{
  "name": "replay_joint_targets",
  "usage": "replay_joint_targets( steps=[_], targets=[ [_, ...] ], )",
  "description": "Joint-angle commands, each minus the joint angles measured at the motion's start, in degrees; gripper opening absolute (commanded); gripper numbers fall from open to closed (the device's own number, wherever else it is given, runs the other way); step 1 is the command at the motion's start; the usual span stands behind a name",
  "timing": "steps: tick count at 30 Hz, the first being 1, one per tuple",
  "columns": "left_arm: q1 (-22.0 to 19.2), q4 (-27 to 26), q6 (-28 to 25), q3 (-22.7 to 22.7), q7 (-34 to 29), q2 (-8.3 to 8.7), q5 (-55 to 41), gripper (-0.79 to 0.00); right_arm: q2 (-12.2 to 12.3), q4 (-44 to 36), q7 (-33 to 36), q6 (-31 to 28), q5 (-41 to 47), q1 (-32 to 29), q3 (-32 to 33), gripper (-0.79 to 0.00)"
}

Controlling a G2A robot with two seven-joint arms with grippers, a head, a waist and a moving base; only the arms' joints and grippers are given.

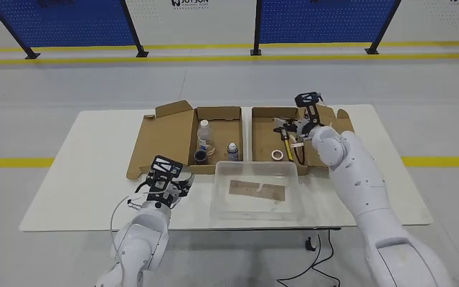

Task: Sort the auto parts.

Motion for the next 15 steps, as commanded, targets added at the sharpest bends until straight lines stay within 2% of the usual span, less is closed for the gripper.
replay_joint_targets(
  steps=[1, 4, 7, 11, 15],
  targets=[
    [0.0, 0.0, 0.0, 0.0, 0.0, 0.0, 0.0, 0.0, 1.4, -12.5, 1.9, 0.9, -0.6, -7.0, 4.4, 0.0],
    [0.0, 0.0, 0.0, 0.0, 0.0, 0.0, 0.0, 0.0, 2.8, -26.9, 4.3, 2.5, -0.1, -16.7, 9.7, 0.0],
    [0.0, 0.0, 0.0, 0.0, 0.0, 0.0, 0.0, 0.0, 3.6, -36.1, 5.7, 3.1, 0.7, -23.9, 13.6, 0.0],
    [0.0, 0.0, 0.0, 0.0, 0.0, 0.0, 0.0, 0.0, 4.3, -44.3, 6.1, 3.1, 1.2, -31.9, 17.6, 0.0],
    [0.0, 0.0, 0.0, 0.0, 0.0, 0.0, 0.0, 0.0, 4.7, -49.1, 4.0, 2.5, 3.2, -39.1, 21.5, 0.0]
  ],
)
